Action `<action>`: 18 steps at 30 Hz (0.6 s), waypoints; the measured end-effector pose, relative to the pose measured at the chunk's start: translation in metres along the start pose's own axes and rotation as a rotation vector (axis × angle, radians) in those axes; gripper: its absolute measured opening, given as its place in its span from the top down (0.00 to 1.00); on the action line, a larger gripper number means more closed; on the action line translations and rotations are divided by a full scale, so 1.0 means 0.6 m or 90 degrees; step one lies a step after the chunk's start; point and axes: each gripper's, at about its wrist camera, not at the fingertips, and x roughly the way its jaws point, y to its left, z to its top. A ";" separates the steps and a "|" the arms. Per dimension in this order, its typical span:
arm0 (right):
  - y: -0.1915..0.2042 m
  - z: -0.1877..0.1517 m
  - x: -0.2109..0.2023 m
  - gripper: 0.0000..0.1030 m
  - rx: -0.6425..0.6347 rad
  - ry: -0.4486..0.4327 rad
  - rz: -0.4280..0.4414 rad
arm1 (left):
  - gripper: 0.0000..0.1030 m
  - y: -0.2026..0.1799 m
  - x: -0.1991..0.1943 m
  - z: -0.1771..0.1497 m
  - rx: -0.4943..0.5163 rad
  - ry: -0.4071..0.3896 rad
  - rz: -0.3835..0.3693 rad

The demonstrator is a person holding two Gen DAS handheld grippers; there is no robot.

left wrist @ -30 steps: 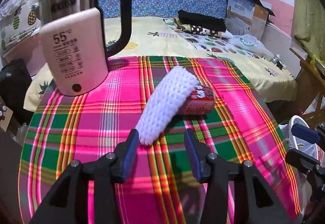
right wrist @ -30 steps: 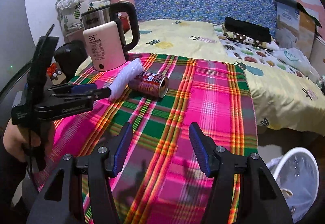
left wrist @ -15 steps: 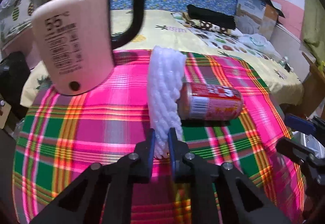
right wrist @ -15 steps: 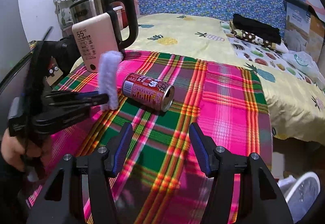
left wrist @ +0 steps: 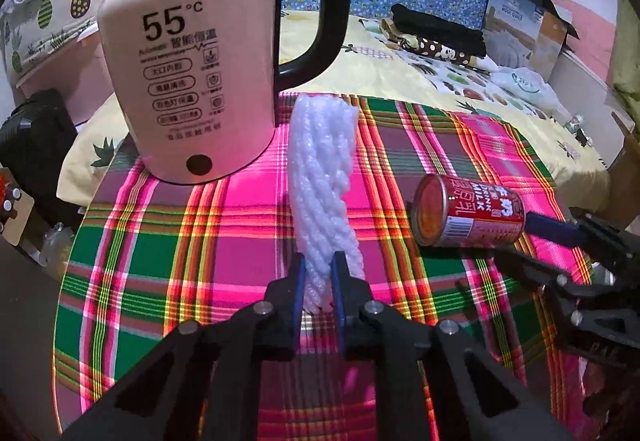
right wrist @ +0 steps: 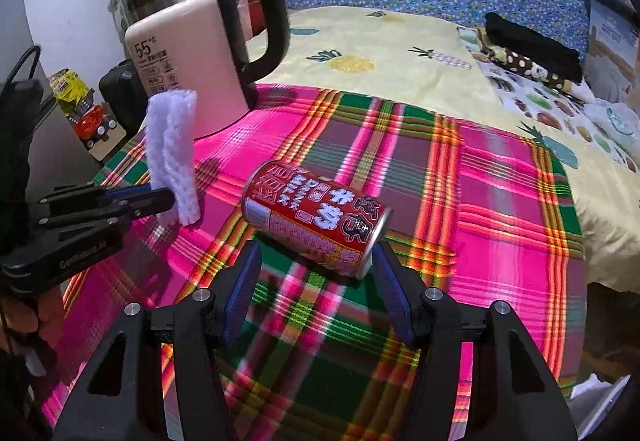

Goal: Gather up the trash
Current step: 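Grasp the white foam net with the left tool while the right tool approaches the red milk can, then close the right tool around the red milk can and lift it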

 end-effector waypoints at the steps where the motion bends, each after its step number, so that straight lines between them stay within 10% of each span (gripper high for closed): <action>1: 0.004 0.000 0.001 0.43 -0.002 0.004 0.006 | 0.87 0.003 -0.001 0.001 -0.001 -0.001 0.000; 18: 0.035 0.037 0.003 0.43 -0.091 -0.010 0.018 | 0.87 0.044 -0.006 0.000 -0.009 0.003 -0.001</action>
